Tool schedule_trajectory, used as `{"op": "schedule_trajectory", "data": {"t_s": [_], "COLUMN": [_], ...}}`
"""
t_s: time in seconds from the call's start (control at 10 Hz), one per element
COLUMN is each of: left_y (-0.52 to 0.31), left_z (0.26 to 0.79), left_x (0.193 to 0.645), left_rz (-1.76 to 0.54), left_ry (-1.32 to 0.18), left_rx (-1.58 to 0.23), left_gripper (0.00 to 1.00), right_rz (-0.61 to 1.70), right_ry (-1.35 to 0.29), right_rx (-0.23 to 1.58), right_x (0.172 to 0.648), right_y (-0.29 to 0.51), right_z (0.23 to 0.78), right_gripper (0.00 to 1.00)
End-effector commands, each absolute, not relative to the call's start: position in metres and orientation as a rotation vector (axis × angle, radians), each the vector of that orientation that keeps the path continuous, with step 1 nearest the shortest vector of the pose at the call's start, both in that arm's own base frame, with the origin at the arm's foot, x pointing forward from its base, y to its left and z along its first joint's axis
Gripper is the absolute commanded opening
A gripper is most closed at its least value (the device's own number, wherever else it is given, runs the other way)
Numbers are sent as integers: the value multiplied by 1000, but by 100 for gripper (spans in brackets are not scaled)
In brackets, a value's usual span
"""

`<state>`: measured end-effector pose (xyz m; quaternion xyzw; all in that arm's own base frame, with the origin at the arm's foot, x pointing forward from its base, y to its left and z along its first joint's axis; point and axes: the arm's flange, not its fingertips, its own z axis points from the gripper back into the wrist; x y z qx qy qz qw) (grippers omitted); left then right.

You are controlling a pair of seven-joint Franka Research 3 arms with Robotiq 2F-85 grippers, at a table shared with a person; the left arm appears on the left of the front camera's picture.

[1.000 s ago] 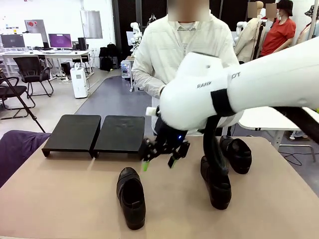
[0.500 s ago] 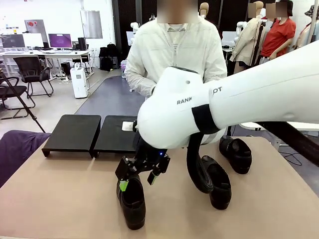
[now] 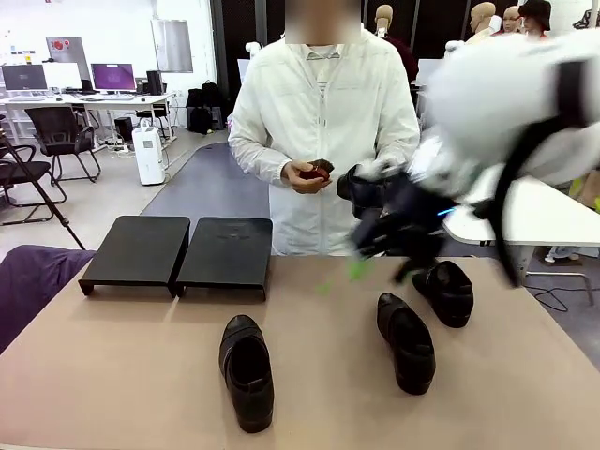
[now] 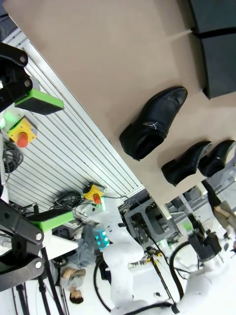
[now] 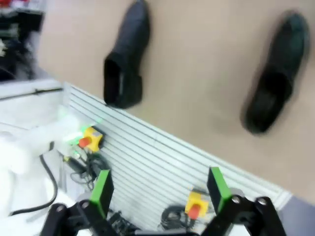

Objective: Organize the shoes by placing them on the stand.
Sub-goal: Pick up one Shoe and place it in the middle of the table, then place the Shoe from the middle of the table onto the Shoes Stand.

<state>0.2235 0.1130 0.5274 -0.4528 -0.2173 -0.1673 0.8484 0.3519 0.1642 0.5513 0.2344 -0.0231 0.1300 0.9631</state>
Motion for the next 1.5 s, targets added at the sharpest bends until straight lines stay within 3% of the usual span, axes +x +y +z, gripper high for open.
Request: {"op": "schedule_trajectory", "data": {"t_s": [0.0,0.3,0.5,0.7,1.4], "left_y": [113,113,113,113,113], "left_z": [528,528,528,528,528], "left_x": [223,223,223,223,223], "left_rz": [-368,-368,-368,-368,-368], "left_ry": [-474,-474,-474,-474,-474], "left_rx": [-970,-970,-970,-970,-970], "left_gripper": [100,100,100,100,100], "right_rz": [67,-239,-330,-368,-368], "right_ry": [-74,-226,-315,-248,-248], "right_rx": [571,844,932,874,874], "right_x": [348,336,327,312,312], "right_y": [50,-119,-167,-183,-183], "right_z": [584,566,538,550,550], "right_gripper": [100,100,100,100,100]}}
